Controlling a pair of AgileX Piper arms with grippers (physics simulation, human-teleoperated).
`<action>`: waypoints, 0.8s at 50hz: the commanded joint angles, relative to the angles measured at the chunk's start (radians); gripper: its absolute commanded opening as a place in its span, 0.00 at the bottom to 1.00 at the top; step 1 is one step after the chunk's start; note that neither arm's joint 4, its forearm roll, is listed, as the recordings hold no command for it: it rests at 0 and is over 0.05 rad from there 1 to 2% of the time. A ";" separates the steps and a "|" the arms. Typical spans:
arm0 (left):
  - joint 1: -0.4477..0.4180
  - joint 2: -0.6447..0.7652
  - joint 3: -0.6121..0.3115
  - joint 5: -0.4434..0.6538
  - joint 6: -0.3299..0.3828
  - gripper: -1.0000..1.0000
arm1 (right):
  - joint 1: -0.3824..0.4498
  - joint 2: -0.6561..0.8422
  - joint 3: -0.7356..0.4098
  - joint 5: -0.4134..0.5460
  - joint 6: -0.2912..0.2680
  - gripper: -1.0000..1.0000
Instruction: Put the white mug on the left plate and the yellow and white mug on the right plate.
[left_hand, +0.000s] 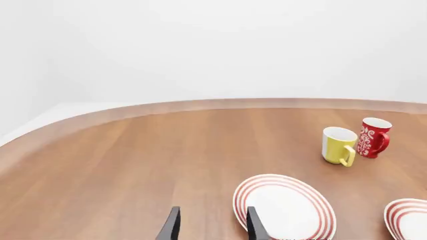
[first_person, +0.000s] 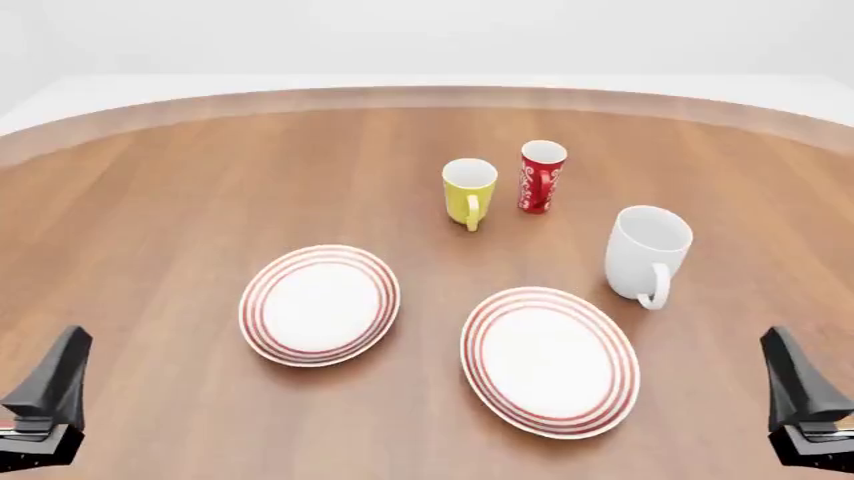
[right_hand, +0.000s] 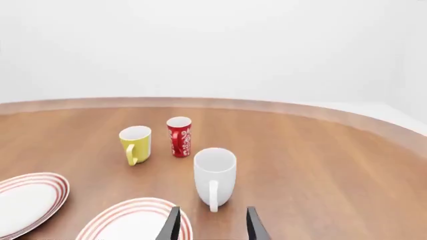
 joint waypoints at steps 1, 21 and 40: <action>0.000 0.005 -0.003 -0.001 0.000 1.00 | 0.009 0.008 -0.001 0.004 -0.010 1.00; 0.000 0.005 -0.003 -0.001 0.000 1.00 | 0.045 0.203 -0.021 -0.160 -0.053 1.00; 0.000 0.005 -0.003 -0.001 0.000 1.00 | 0.038 0.437 -0.056 -0.329 -0.062 1.00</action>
